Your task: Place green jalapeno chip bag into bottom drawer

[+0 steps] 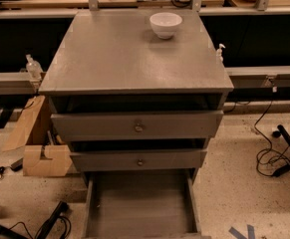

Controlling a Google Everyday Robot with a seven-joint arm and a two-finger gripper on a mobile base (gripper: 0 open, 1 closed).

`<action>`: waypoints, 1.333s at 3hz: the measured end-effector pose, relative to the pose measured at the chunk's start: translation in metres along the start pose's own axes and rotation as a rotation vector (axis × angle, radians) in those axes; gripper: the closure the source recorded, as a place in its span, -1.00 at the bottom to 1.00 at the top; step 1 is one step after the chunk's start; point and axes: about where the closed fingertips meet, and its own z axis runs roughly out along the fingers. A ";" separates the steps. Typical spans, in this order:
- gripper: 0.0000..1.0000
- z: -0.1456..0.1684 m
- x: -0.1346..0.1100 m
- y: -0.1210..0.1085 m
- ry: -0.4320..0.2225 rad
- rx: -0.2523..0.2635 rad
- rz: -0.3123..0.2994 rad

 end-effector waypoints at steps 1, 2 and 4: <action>1.00 0.003 -0.009 0.001 -0.027 -0.006 0.001; 1.00 0.013 -0.009 0.003 -0.026 0.000 -0.003; 1.00 0.108 0.153 -0.043 0.302 -0.033 0.308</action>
Offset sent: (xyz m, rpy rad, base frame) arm 0.0103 0.0113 -0.0208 -0.0305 0.0190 -0.0059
